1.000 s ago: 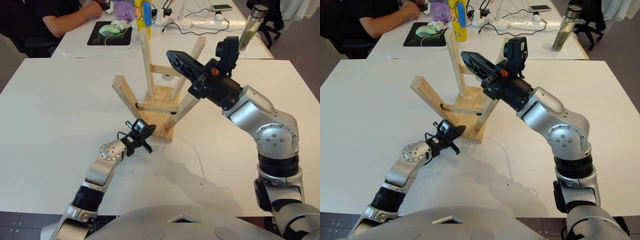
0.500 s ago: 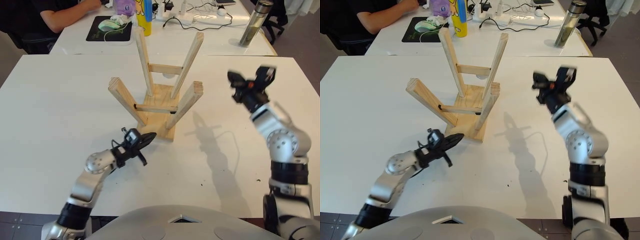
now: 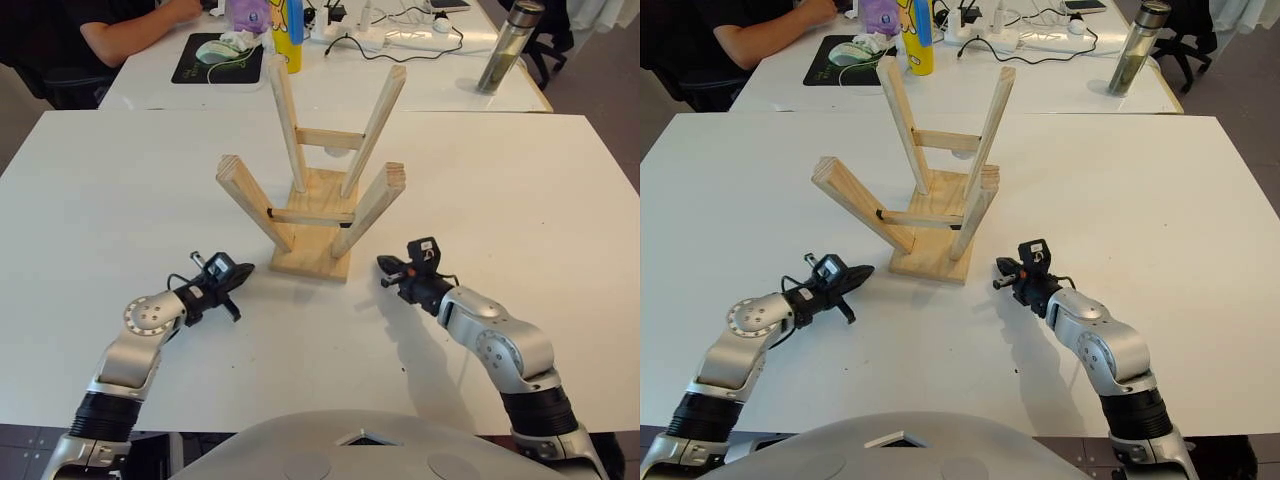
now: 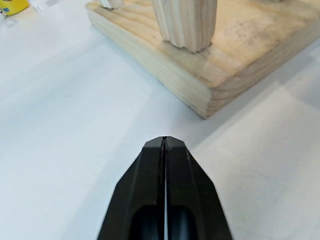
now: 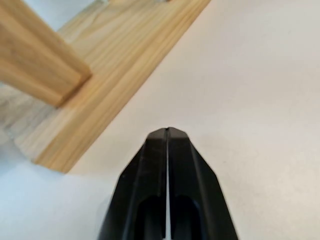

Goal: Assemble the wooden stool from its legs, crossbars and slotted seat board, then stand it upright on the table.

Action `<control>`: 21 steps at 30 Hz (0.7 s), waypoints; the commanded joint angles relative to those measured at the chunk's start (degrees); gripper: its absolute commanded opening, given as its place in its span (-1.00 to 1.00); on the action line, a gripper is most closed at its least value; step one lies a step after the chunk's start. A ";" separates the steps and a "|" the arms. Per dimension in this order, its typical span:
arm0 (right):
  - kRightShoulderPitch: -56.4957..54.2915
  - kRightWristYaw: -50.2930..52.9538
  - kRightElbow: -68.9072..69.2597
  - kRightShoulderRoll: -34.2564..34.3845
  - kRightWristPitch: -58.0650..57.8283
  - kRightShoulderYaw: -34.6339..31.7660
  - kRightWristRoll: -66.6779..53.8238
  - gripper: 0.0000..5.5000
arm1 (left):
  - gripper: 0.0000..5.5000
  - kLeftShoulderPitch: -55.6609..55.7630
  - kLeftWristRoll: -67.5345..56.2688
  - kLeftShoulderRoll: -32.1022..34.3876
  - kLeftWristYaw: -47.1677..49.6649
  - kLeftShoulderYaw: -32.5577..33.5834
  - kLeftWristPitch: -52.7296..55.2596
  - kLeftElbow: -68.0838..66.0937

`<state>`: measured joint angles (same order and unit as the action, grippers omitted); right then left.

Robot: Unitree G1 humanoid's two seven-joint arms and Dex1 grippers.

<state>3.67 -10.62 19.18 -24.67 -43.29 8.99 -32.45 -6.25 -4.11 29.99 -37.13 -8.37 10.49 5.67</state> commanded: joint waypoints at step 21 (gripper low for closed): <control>2.45 3.33 5.05 4.16 12.18 -4.42 17.82 -1.00 | -1.00 -5.18 4.17 -8.15 12.41 0.15 -1.49 8.59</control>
<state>1.52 -10.23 20.49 -20.56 -35.96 8.03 -17.83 -6.20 0.67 21.24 -26.85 -11.83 13.35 10.74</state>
